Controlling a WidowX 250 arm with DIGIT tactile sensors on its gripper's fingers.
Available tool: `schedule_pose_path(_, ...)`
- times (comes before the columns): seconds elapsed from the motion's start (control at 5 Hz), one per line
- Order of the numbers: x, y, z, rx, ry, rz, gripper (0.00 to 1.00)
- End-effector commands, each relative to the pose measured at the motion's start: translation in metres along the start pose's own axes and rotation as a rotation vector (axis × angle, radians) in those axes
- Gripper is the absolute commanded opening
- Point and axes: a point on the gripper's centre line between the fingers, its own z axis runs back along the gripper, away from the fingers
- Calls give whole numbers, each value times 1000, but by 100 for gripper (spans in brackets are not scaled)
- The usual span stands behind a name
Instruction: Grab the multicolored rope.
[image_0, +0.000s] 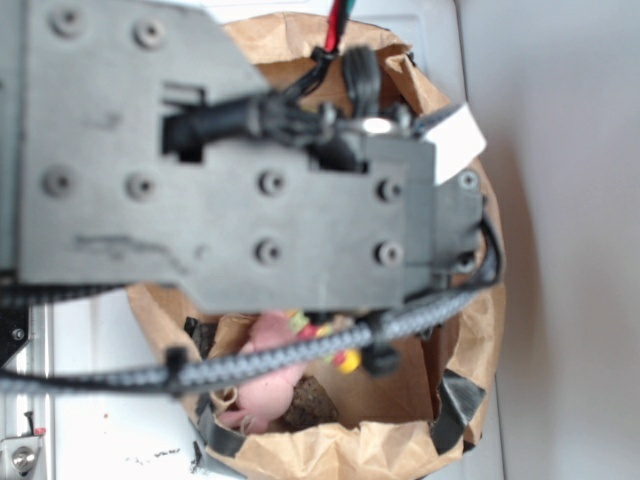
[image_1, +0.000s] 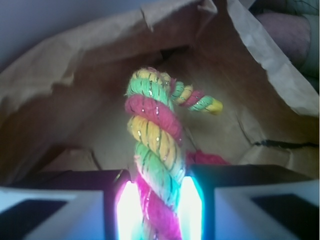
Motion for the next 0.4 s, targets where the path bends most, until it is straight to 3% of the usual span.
schedule_pose_path(0.0,14,18,39,-99,-42,4,0)
schedule_pose_path(0.2,14,13,37,-104,-62,7,0)
